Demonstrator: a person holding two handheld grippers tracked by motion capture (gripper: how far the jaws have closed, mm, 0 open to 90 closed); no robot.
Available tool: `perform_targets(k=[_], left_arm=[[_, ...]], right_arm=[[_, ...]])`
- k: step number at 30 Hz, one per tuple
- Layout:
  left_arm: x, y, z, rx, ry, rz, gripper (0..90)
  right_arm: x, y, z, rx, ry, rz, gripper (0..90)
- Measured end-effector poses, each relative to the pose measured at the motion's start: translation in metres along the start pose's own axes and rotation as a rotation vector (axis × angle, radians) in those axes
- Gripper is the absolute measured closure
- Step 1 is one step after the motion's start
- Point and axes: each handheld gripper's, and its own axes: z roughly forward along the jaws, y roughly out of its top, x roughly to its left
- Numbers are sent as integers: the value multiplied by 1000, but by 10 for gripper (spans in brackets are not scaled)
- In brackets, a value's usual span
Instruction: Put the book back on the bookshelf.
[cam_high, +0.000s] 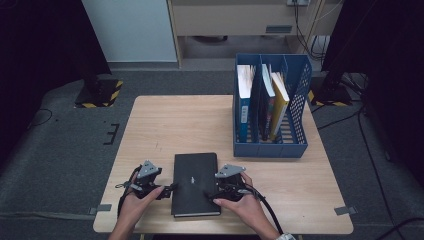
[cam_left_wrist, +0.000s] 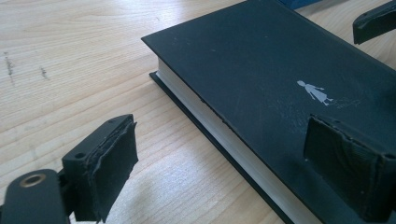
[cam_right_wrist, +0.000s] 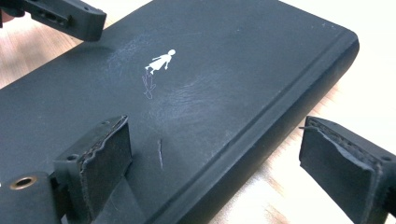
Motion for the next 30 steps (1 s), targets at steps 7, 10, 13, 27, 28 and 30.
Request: perform_targets(k=[7, 10, 13, 27, 28, 30], left_arm=[[-3, 1, 6, 16, -9, 8, 92], [-4, 2, 7, 19, -14, 6, 92], [-5, 2, 9, 19, -22, 2, 91], [-8, 3, 16, 26, -63, -31, 65], [-6, 3, 18, 28, -72, -41, 60], [-6, 4, 20, 29, -81, -44, 56]], right_arm=[[1, -1, 3, -15, 15, 14, 82], [1, -2, 4, -16, 20, 21, 82], [1, -3, 5, -28, 25, 32, 81], [1, -4, 6, -29, 38, 53, 81], [1, -4, 7, -35, 39, 58, 81], [1, -5, 8, -37, 43, 63, 81]])
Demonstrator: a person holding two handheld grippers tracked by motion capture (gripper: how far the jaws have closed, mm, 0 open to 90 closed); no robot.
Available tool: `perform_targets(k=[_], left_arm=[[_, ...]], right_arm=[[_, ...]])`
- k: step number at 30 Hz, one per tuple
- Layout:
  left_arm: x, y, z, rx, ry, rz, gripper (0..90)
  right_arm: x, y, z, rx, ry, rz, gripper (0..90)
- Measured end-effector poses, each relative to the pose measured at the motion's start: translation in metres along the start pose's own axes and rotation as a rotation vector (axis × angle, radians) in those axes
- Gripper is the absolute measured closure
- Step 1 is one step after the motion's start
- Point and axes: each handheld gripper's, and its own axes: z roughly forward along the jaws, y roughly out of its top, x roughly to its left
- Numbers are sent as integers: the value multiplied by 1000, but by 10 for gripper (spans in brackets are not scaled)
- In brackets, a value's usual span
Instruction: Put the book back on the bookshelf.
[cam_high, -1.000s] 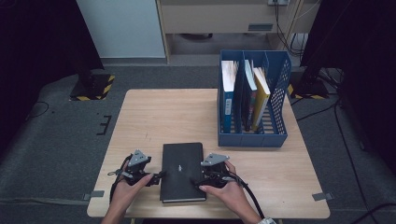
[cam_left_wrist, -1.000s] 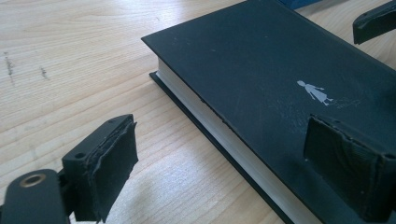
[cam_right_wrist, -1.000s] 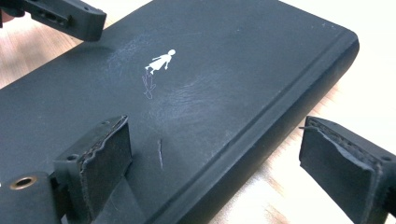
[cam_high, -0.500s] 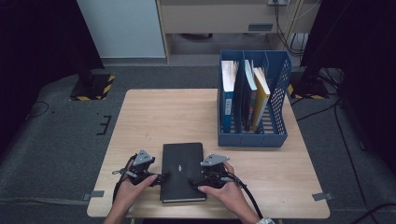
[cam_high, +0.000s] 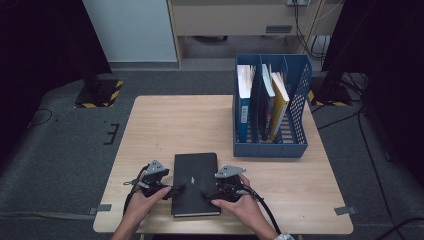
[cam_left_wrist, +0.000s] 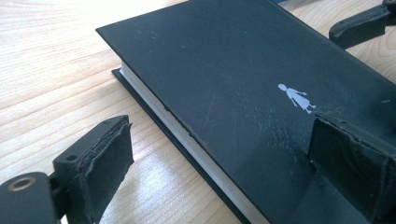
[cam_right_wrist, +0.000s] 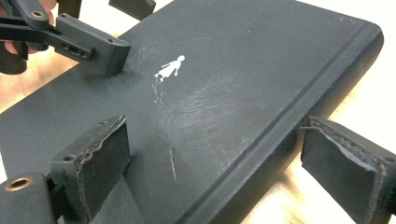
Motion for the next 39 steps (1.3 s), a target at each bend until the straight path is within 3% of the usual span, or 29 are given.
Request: perform_targets(k=[19, 39], left_arm=[[5, 7, 14, 3, -64, -20, 51], [5, 14, 21, 17, -72, -12, 50]], right_arm=[[-4, 0, 4, 7, 25, 37, 51], [-10, 1, 10, 10, 36, 87, 20]])
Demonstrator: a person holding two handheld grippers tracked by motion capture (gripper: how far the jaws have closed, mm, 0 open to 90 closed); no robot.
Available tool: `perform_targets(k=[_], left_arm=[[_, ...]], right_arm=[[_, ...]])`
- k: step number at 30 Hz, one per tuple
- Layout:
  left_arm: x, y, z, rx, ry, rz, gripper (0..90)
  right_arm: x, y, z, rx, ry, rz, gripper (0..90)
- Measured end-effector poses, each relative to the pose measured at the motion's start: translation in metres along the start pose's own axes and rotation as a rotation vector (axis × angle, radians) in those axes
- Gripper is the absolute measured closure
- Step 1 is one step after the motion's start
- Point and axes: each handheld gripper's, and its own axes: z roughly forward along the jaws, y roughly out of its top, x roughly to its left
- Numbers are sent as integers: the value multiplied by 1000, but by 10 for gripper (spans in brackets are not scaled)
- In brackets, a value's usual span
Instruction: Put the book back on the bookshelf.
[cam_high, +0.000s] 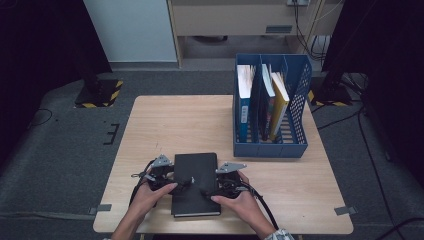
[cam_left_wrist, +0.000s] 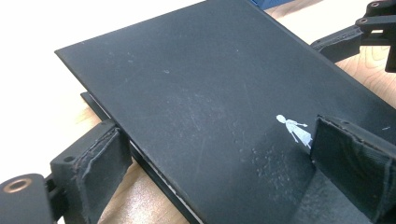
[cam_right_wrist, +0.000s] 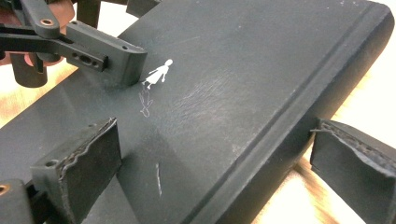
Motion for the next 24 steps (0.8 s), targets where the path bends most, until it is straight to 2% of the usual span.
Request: perform_targets(k=[10, 18, 20, 24], left_arm=[[3, 3, 4, -5, -5, -2, 54], [6, 8, 8, 1, -7, 2, 59], [9, 8, 9, -14, -4, -5, 68], [13, 13, 11, 4, -1, -3, 69]], right_arm=[[-7, 1, 5, -9, 2, 58, 1], [-11, 2, 7, -12, 0, 77, 1], [-13, 4, 8, -13, -5, 79, 1], [-15, 9, 12, -6, -9, 82, 1]])
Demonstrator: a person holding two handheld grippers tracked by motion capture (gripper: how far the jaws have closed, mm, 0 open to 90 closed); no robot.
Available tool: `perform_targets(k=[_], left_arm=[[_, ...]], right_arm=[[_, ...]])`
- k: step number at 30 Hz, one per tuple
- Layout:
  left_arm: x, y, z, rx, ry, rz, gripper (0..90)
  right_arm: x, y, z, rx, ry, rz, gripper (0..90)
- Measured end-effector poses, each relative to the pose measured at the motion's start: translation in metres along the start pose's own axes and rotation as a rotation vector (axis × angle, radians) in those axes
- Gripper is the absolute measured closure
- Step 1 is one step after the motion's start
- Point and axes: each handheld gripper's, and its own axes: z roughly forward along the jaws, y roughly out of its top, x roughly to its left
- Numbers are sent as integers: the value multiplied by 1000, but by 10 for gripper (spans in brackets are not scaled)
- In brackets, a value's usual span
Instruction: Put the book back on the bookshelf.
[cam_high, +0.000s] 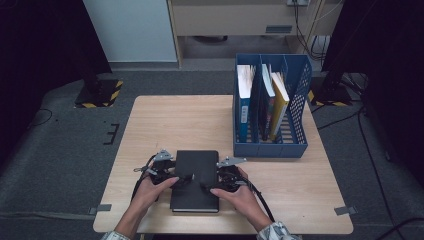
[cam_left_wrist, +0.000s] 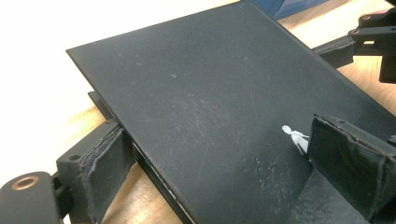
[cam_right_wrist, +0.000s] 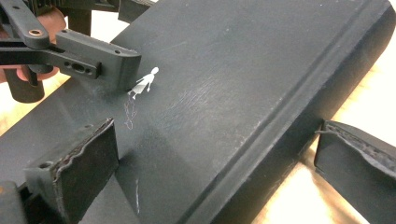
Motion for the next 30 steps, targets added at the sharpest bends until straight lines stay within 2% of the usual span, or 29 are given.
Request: perform_targets(k=[5, 10, 12, 19, 24, 25, 30], left_arm=[[5, 4, 2, 2, 0, -5, 73], [12, 4, 3, -29, 0, -31, 106], [14, 4, 3, -31, 1, -30, 115], [14, 4, 2, -35, 8, -34, 122], [13, 4, 0, -31, 13, -36, 138], [13, 4, -1, -33, 14, -39, 149], [13, 4, -3, -32, 18, -45, 187]], right_arm=[[-1, 5, 3, 8, -7, 7, 1], [-5, 13, 9, 11, -24, -1, 1], [-6, 15, 11, 9, -30, 1, 2], [-8, 17, 12, 5, -29, 4, 8], [-10, 16, 12, 10, -15, 15, 9], [-11, 16, 11, 16, -2, 29, 8], [-16, 16, 13, 20, 20, 31, 0]])
